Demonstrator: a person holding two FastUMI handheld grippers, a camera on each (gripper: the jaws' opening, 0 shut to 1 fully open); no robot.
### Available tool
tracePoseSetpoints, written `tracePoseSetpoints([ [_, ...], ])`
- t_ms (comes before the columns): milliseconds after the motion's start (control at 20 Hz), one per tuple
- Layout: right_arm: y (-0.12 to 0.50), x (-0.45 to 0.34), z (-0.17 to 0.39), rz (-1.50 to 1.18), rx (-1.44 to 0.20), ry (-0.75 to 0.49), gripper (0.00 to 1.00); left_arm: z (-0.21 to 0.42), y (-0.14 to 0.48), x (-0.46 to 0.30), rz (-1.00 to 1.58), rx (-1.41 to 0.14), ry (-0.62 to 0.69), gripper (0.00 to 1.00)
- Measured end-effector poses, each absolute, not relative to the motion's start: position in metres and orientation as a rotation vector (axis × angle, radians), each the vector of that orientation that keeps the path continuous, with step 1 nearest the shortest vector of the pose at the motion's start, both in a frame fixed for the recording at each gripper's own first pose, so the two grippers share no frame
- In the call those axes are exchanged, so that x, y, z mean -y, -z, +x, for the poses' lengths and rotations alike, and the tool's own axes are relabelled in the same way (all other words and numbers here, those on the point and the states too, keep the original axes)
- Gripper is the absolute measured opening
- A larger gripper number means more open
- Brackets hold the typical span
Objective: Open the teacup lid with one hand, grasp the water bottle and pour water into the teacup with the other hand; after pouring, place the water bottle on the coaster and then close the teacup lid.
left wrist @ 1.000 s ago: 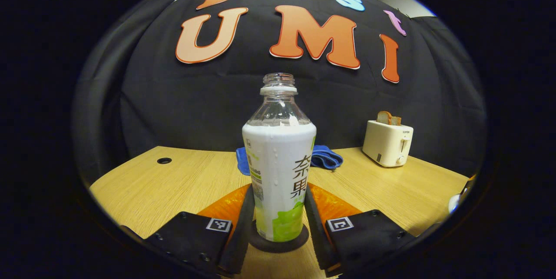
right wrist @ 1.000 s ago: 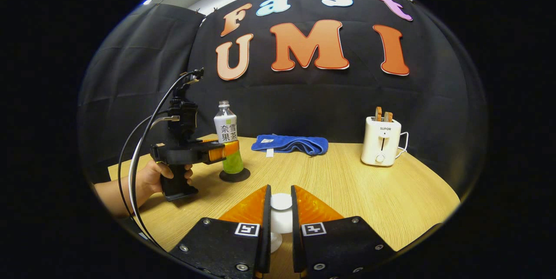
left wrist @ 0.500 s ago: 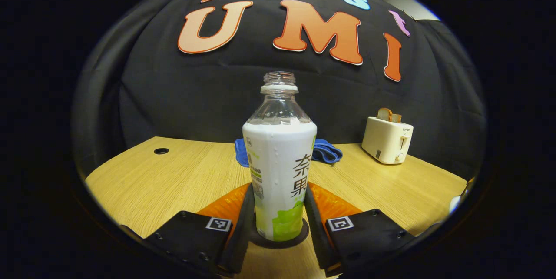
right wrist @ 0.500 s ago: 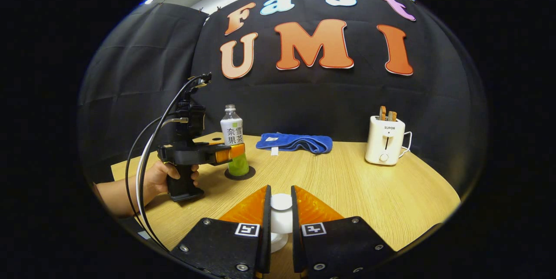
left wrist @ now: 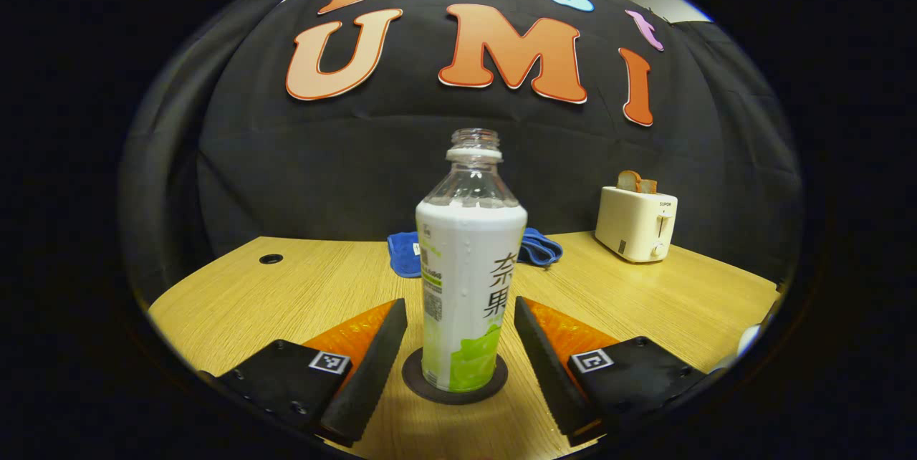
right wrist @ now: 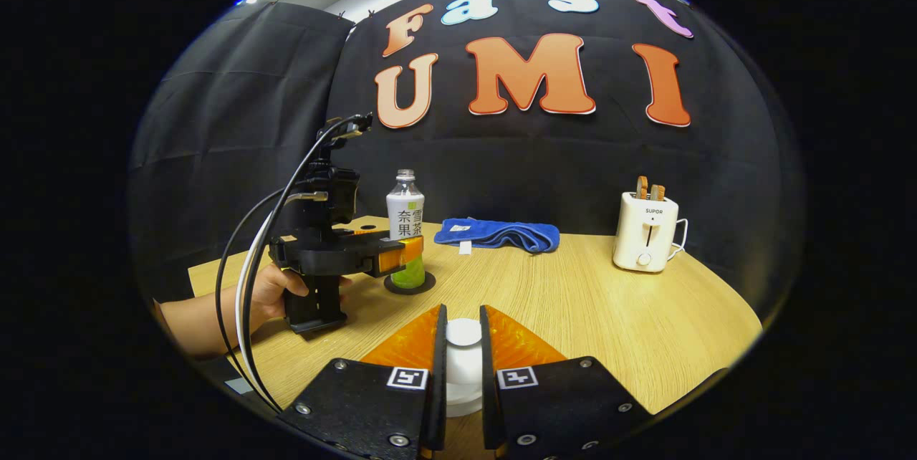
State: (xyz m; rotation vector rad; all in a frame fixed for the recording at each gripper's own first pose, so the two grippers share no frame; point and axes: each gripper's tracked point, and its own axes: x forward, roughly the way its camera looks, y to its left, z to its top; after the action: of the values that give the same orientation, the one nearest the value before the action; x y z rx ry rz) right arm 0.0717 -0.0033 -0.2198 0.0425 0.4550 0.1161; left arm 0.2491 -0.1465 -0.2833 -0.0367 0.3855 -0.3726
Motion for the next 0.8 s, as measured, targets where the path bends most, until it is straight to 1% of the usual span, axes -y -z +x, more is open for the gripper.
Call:
tracePoseSetpoints([
  [50, 0.223, 0.004, 0.070, 0.041, -0.463, -0.114, 0.21, 0.247, 0.281, 0.146, -0.032, -0.379, 0.372, 0.99],
  [100, 0.224, 0.004, 0.070, 0.042, -0.462, -0.109, 0.21, 0.246, 0.278, 0.146, -0.023, -0.368, 0.368, 0.99],
  [450, 0.226, -0.009, 0.066, 0.045, -0.454, -0.142, 0.21, 0.215, 0.245, 0.136, 0.048, -0.300, 0.378, 0.99],
  [650, 0.230, -0.014, 0.063, 0.046, -0.459, -0.149, 0.21, 0.196, 0.224, 0.128, 0.041, -0.266, 0.371, 0.99],
  [700, 0.231, -0.013, 0.063, 0.045, -0.461, -0.147, 0.21, 0.192, 0.221, 0.127, 0.043, -0.258, 0.369, 0.96],
  [750, 0.232, -0.013, 0.063, 0.046, -0.462, -0.146, 0.21, 0.188, 0.217, 0.124, 0.049, -0.249, 0.365, 0.99],
  [800, 0.233, -0.014, 0.062, 0.046, -0.464, -0.147, 0.21, 0.186, 0.214, 0.123, 0.055, -0.242, 0.361, 0.99],
])
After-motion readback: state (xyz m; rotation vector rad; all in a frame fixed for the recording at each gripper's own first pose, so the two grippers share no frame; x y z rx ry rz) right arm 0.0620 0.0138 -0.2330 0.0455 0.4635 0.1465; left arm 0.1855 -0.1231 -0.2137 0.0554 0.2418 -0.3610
